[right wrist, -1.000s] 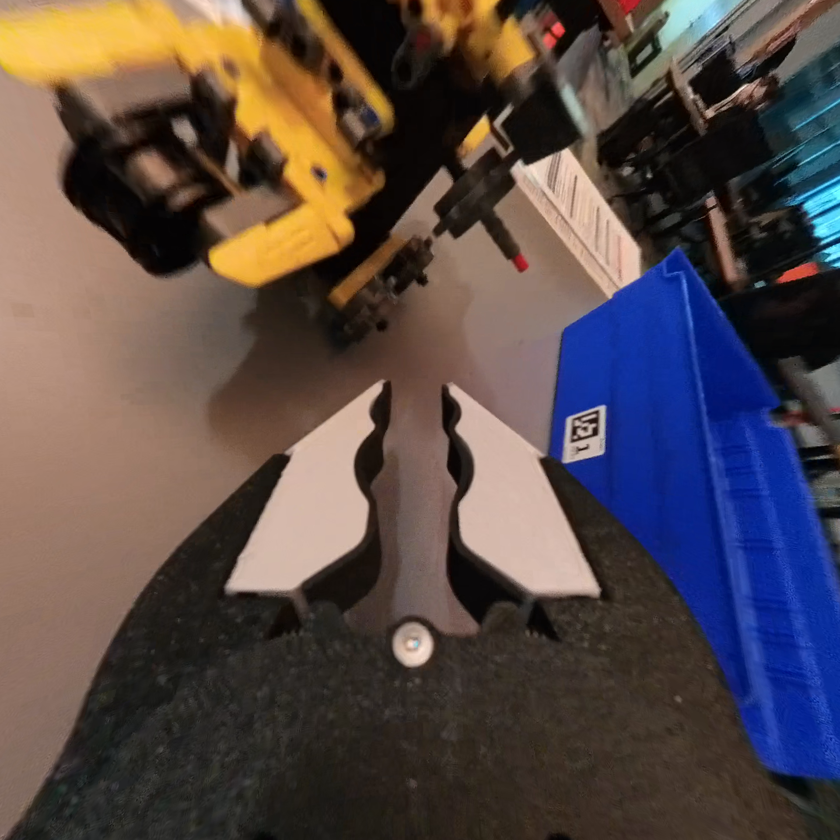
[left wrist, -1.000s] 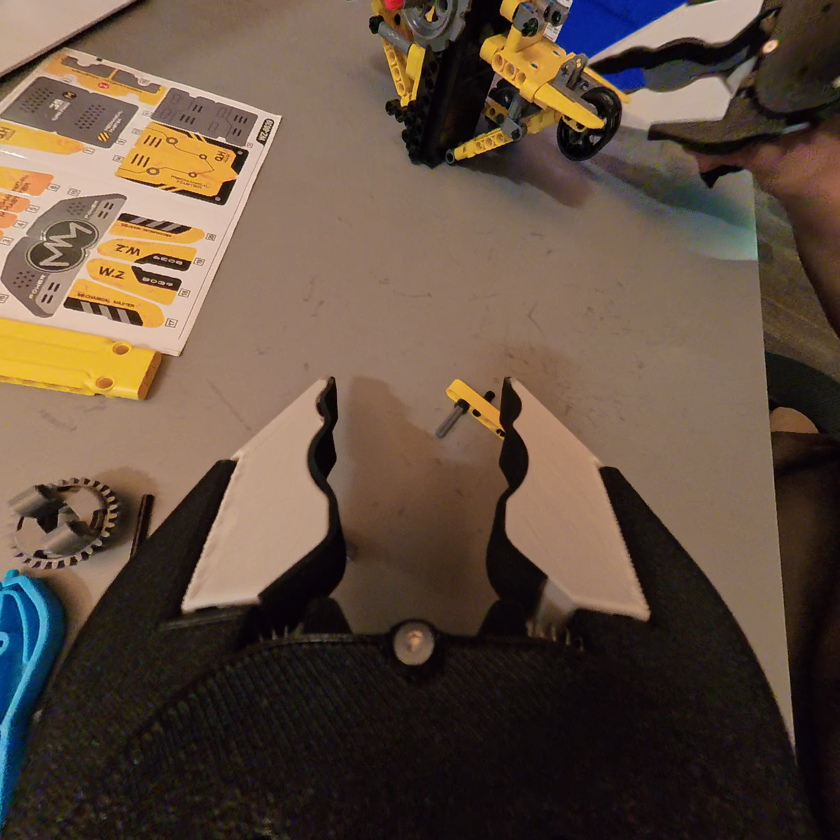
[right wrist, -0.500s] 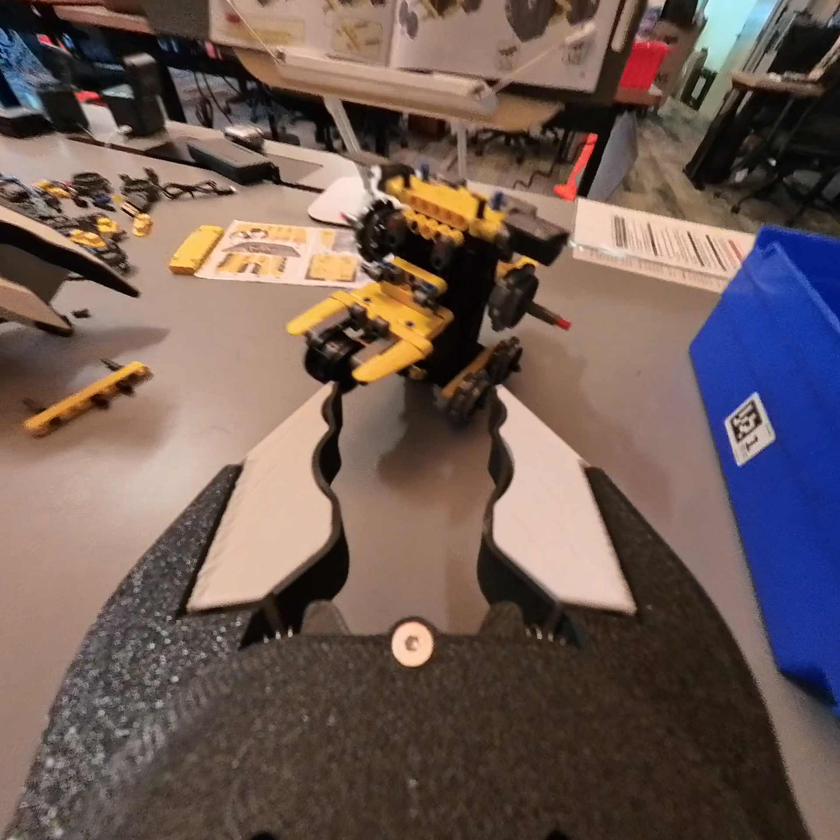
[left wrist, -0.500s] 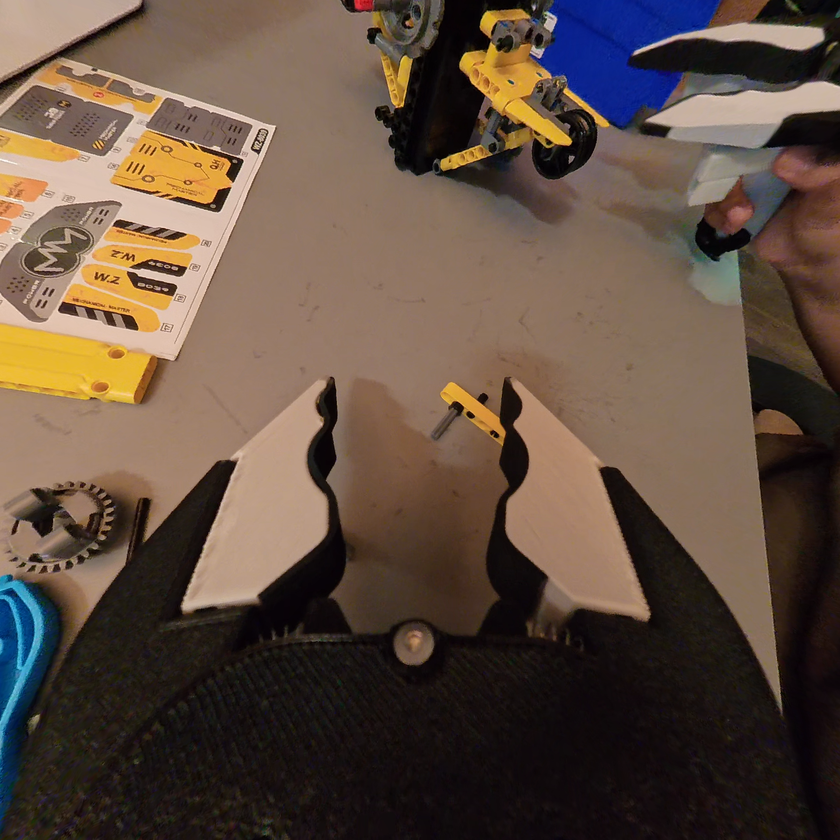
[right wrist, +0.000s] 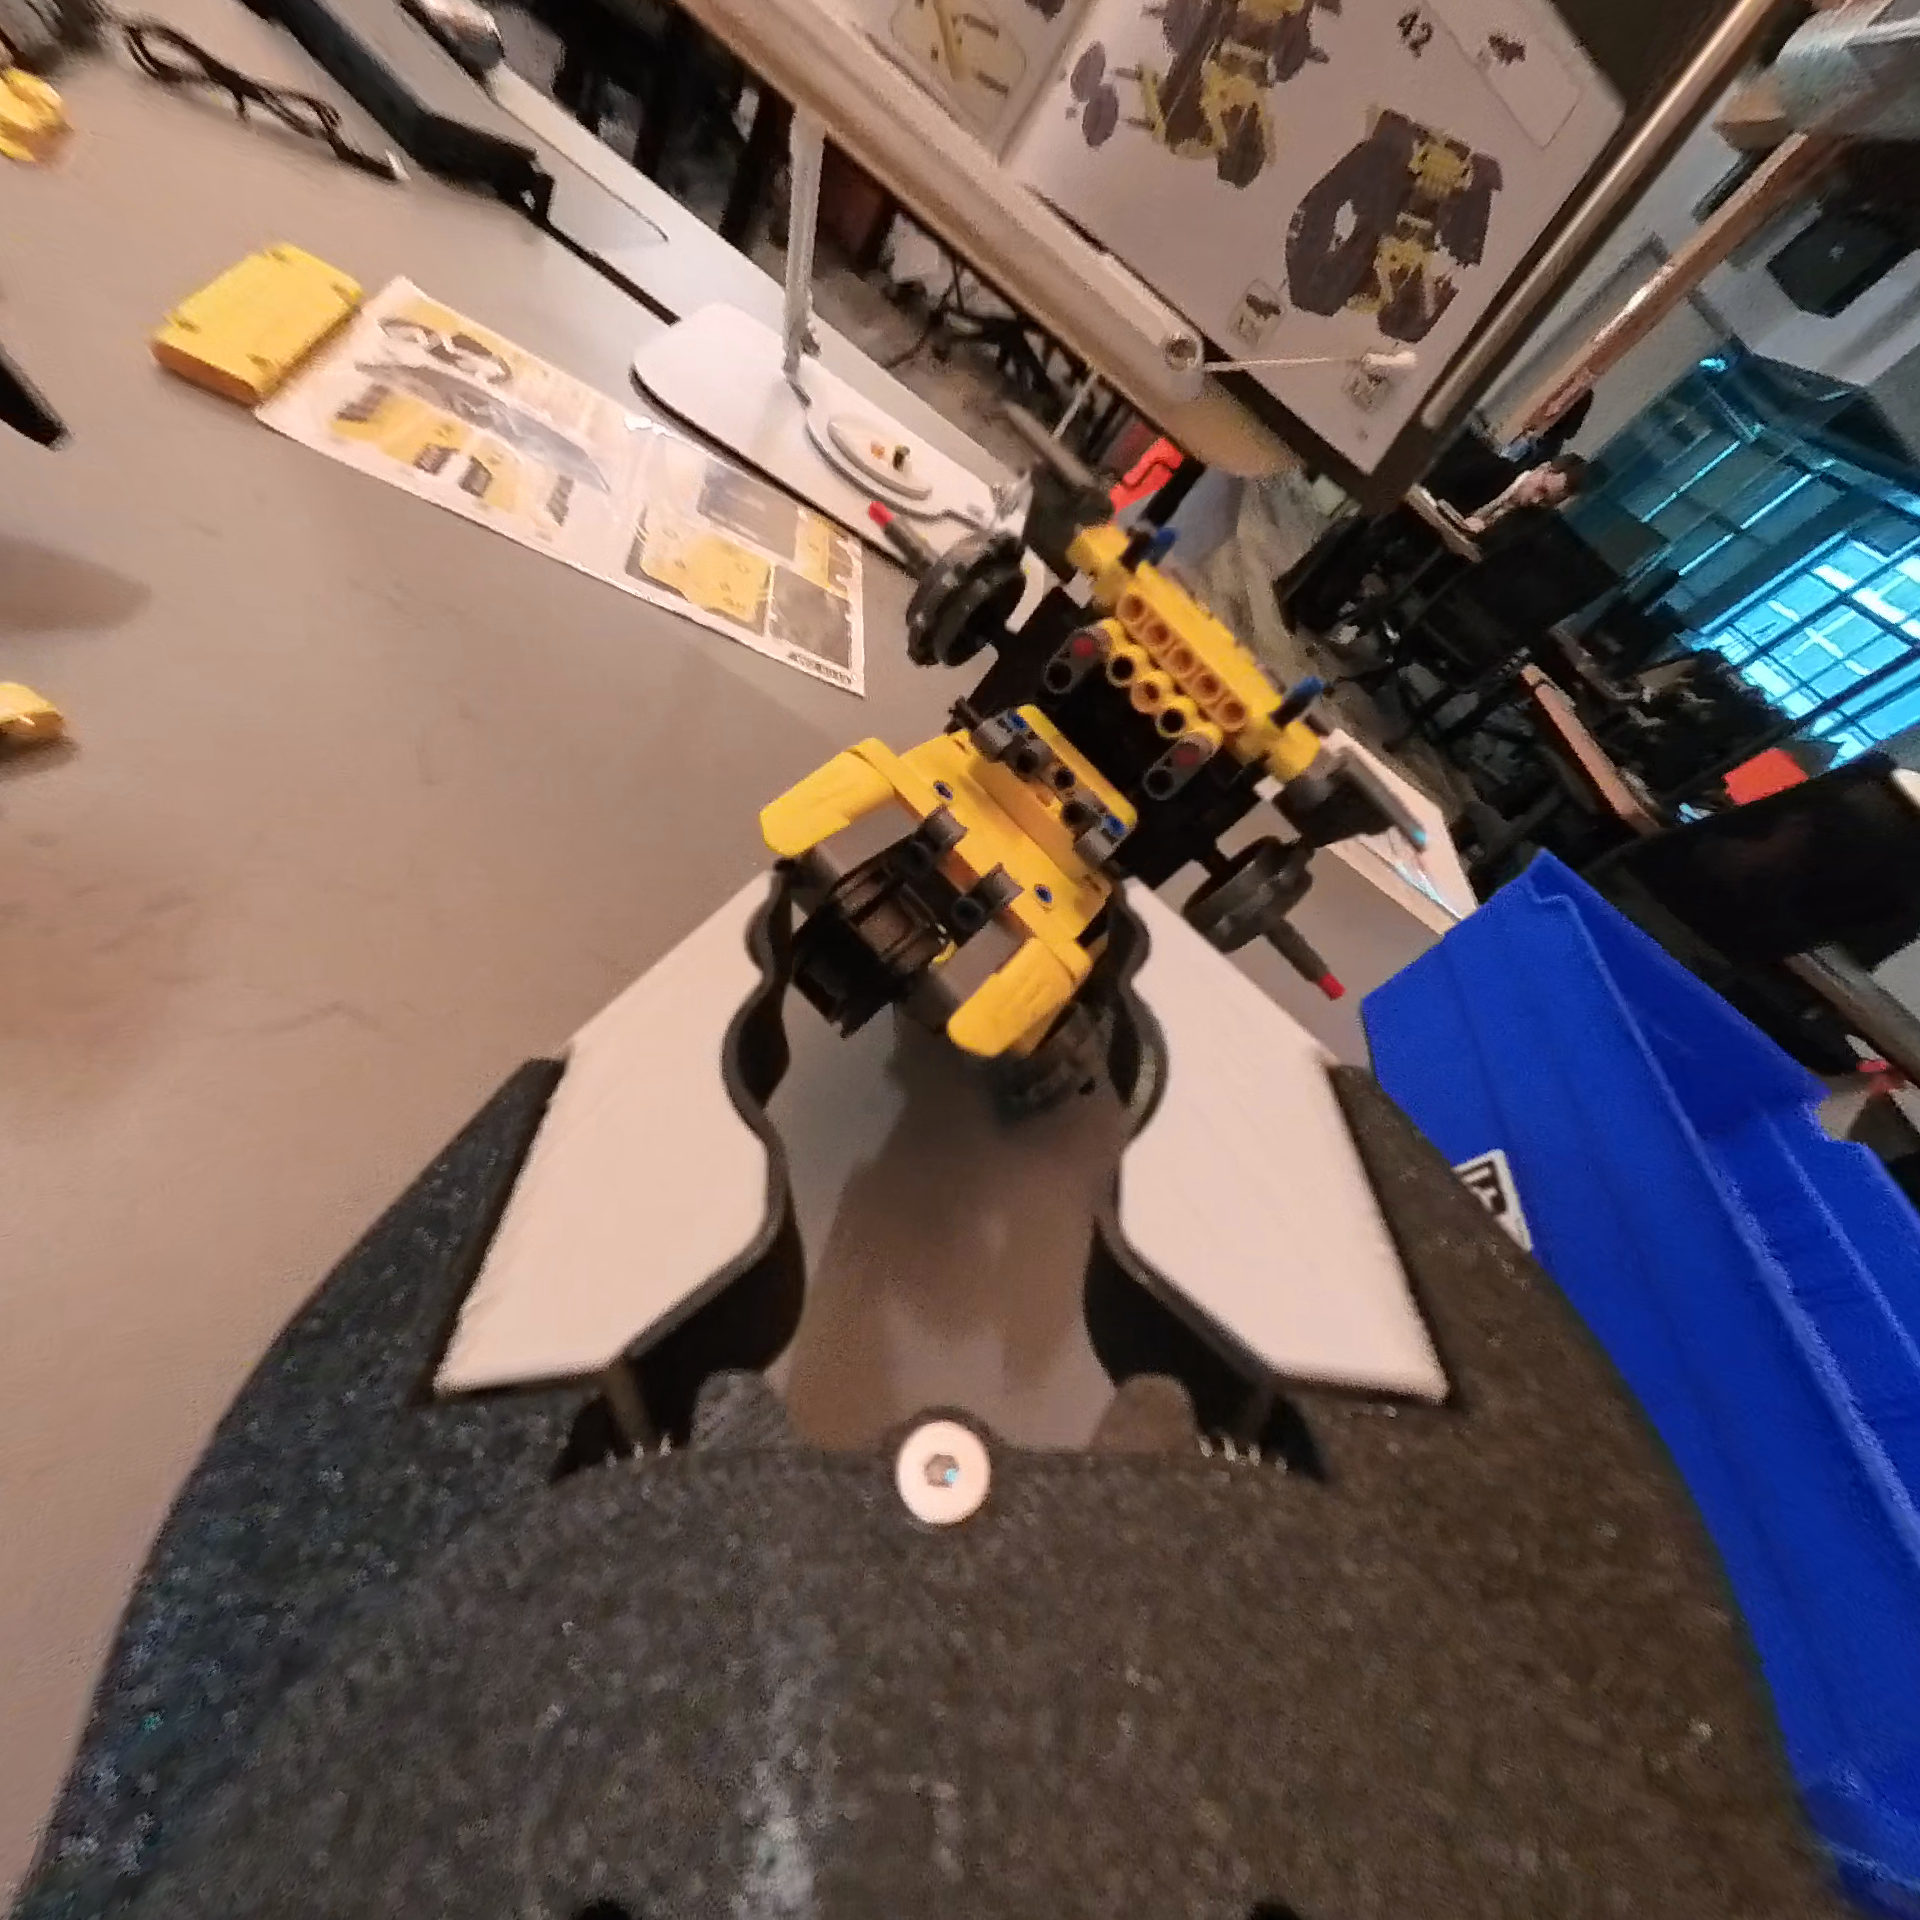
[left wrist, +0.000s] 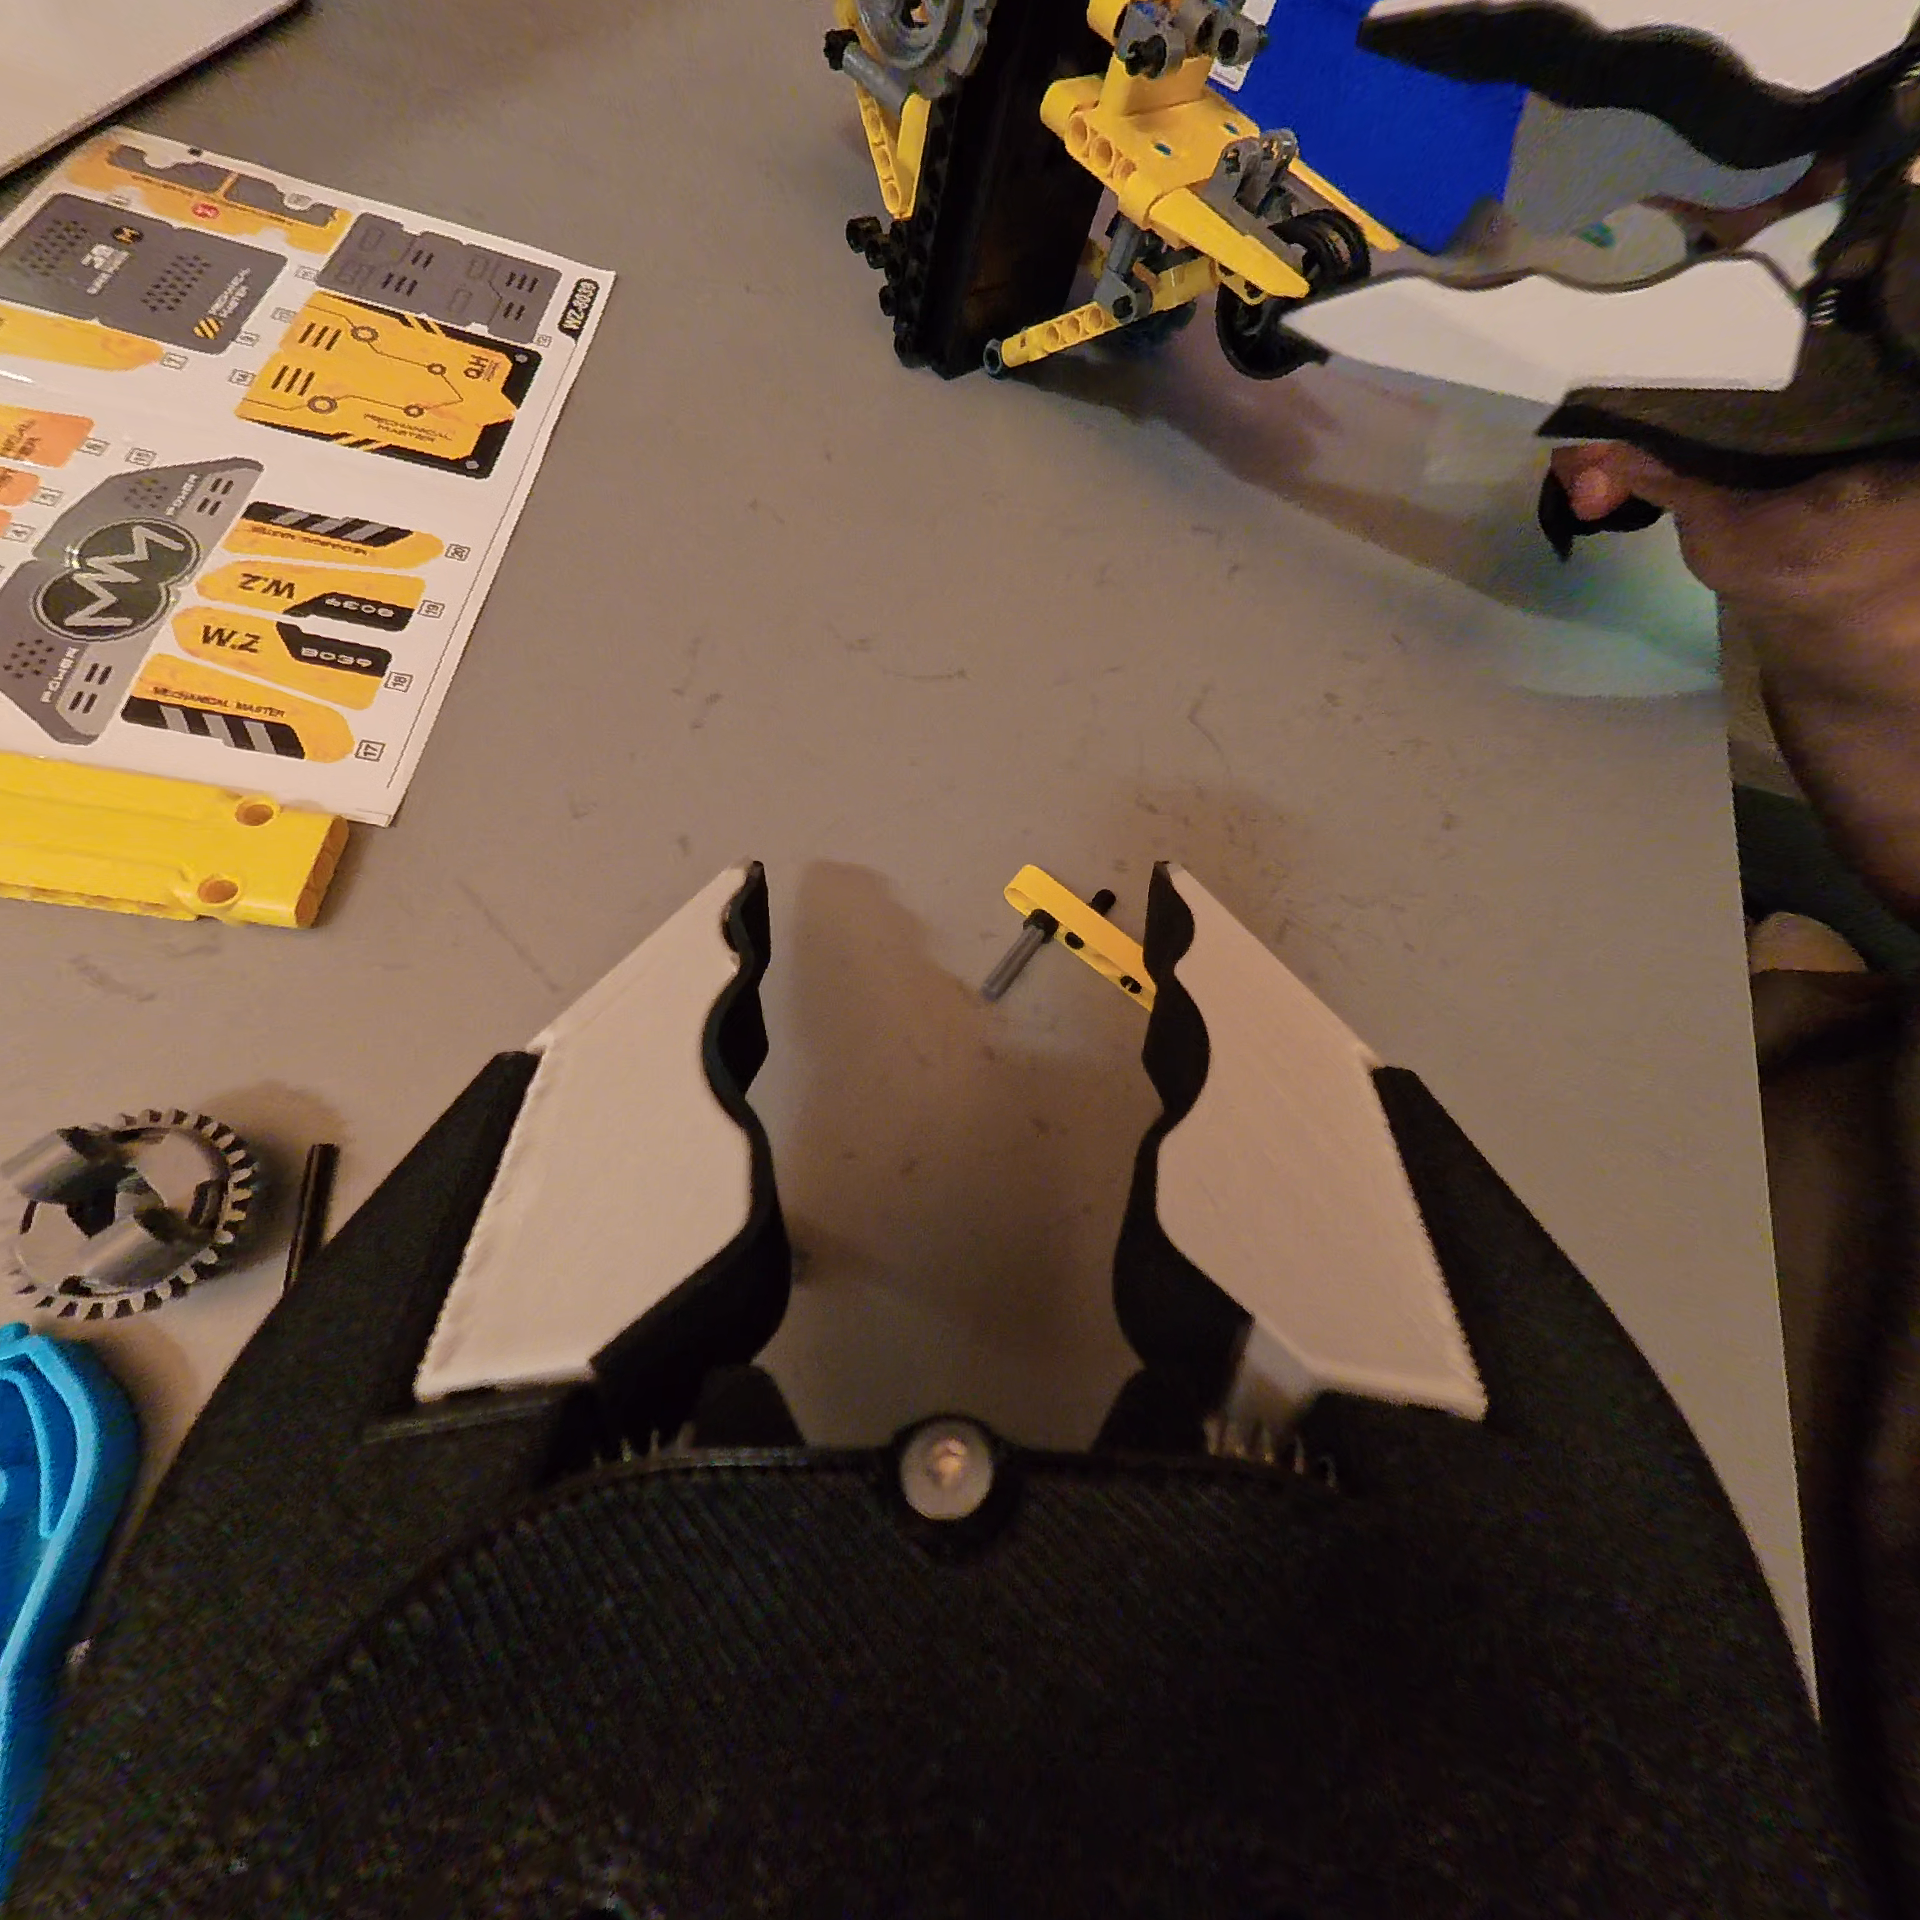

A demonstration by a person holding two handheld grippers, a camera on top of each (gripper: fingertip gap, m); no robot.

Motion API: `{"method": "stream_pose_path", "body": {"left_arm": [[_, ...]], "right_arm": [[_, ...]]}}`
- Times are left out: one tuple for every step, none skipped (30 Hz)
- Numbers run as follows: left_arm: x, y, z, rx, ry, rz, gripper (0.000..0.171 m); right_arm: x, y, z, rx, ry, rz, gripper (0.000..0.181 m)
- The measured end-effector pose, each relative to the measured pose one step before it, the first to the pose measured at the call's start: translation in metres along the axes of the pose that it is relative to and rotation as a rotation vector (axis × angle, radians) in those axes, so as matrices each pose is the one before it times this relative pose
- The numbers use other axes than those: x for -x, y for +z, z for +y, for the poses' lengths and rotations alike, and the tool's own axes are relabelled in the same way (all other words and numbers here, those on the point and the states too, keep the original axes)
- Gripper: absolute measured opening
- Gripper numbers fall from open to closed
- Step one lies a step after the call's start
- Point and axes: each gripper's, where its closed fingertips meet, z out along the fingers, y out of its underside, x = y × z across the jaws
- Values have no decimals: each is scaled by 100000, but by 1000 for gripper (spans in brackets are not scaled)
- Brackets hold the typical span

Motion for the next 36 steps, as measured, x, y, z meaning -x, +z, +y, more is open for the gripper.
{"method": "stream_pose_path", "body": {"left_arm": [[-20,6,19,144,133,-23,73],[-39,20,40,207,84,86,73],[-34,17,28,214,97,94,73],[-34,17,27,171,134,56,73],[-19,8,14,113,194,5,73],[-20,12,24,128,136,1,73],[-12,16,22,175,91,30,73],[-1,20,15,163,61,-6,73],[-2,14,15,139,1,12,73],[2,11,10,76,-44,0,73],[8,-4,-2,-6,-72,1,73],[9,-6,-9,-80,-107,15,73],[10,-11,-11,-121,-145,28,73],[5,-22,-18,-145,-164,74,73],[3,-20,-22,-173,-137,102,73],[-9,-12,-28,-185,-88,178,74],[-14,-11,-11,-121,-127,206,74],[-55,-8,-6,-58,-51,501,74],[-115,-23,-17,-94,147,876,74],[-137,-24,-23,-234,253,909,75],[-157,-43,-37,-314,387,1001,75],[-256,-48,-47,-353,694,1511,76],[-334,-46,-33,-325,1012,1912,76],[-362,-36,-13,-160,1195,1974,77],[-354,9,16,136,1261,1854,78],[-297,39,67,449,1244,1375,78],[-220,74,83,720,1135,769,79],[-199,103,136,972,1128,611,79],[-161,120,138,1131,1105,314,80],[-134,123,147,1168,1059,123,81],[-127,129,148,1180,1005,129,82],[-84,126,147,1137,821,-70,82],[-11,116,129,1069,478,-366,82],[19,100,114,950,245,-340,82],[-7,89,93,771,177,-212,83],[24,63,70,557,83,-235,83]], "right_arm": [[141,260,372,1544,-373,-281,61],[135,136,277,823,61,-576,61],[44,15,206,264,-14,-391,61],[-119,-78,199,276,-269,151,60],[-235,-122,252,460,-429,467,60],[-302,-133,309,590,-424,423,60],[-330,-119,369,734,-130,290,60],[-373,-89,446,1076,225,279,59],[-417,-73,511,1237,448,428,59],[-458,-37,521,1164,528,551,58],[-542,2,549,1223,599,780,57],[-613,33,556,1200,955,956,56],[-694,54,492,1002,1380,1117,55],[-739,95,467,821,1864,1059,54],[-725,141,481,977,2367,732,53],[-631,144,453,1027,2649,179,52],[-446,79,310,358,2860,-672,53],[-268,-17,155,-266,2809,-1342,53],[-114,-110,15,-667,2329,-1624,54],[-53,-184,-112,-1280,1689,-1217,56],[-85,-210,-124,-1388,1101,-292,56],[-27,-178,-81,-1005,459,-155,56],[54,-155,-43,-683,27,-381,56],[128,-118,-46,-697,-94,-612,56],[90,-100,-49,-684,-178,-422,56],[27,-93,-45,-643,-113,-193,56],[40,-83,-63,-709,174,-423,56],[2,-86,-71,-797,558,-405,56],[-40,-90,-80,-858,858,-342,56],[-74,-105,-88,-969,1204,-420,56],[-132,-120,-116,-1197,1642,-428,56],[-211,-177,-172,-1685,2110,-206,55],[-238,-277,-276,-2584,2392,-185,52],[-238,-357,-389,-3434,2484,-362,48],[-199,-401,-414,-3676,2500,-569,45],[-195,-394,-417,-3652,2389,-616,43]]}}
